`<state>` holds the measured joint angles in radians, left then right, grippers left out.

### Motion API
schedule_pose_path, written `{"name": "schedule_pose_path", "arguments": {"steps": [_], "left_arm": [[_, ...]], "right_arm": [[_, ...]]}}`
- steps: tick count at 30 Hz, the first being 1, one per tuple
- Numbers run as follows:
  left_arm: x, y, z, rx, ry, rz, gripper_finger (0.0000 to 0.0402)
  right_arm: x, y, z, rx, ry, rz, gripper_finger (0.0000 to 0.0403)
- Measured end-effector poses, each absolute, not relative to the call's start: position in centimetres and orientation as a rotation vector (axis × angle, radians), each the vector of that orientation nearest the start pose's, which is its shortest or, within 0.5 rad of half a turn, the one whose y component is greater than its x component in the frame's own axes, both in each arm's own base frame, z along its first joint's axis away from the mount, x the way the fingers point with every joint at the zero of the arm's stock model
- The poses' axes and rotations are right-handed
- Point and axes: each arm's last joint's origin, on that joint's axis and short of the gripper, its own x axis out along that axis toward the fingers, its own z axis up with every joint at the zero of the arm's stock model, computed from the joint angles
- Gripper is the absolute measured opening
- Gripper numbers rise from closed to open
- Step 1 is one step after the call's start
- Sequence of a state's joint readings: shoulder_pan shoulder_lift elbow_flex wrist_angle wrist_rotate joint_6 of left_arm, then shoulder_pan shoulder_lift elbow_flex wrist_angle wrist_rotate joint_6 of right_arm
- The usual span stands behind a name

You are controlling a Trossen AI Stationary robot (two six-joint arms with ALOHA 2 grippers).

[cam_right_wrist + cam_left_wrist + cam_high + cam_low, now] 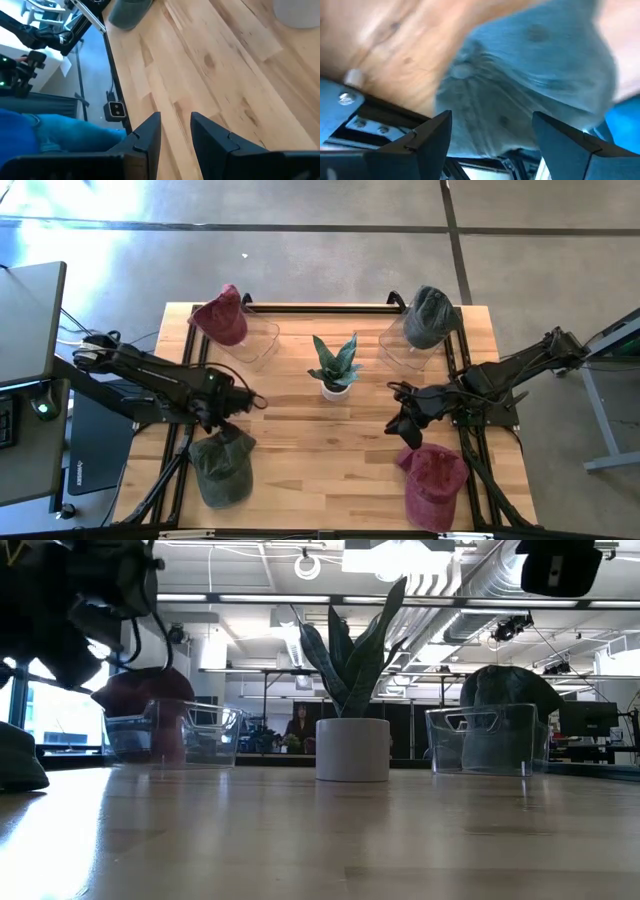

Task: Pick & Place hat
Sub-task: Put the black cap into the right transparent bin

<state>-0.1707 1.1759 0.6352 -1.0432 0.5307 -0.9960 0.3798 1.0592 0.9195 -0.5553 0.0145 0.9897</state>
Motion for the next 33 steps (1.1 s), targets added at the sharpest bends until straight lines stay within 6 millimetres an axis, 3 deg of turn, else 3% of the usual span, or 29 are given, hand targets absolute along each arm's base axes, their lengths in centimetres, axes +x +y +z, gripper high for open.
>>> {"name": "schedule_pose_path", "arguments": {"steps": [8,12,21,28,33], "left_arm": [[15.5,-3.8,15.9,-0.953,1.685,0.395,0.0283],[16.1,-3.8,14.9,-0.912,1.67,0.43,0.0266],[16.9,-4.0,13.0,-0.739,1.757,0.233,0.0152],[17.4,-4.3,13.1,-0.662,1.701,-0.033,0.0015],[17.6,-4.6,14.5,-0.679,1.651,-0.182,0.0006]], "right_arm": [[20.1,8.0,29.7,0.75,0.791,0.009,0.01],[20.1,8.0,29.7,0.747,0.791,0.011,0.01],[20.1,8.0,29.7,0.76,0.795,0.01,0.01],[20.1,8.0,29.7,0.815,0.787,-0.02,0.01],[20.2,7.9,29.8,0.843,0.76,-0.073,0.01]]}}
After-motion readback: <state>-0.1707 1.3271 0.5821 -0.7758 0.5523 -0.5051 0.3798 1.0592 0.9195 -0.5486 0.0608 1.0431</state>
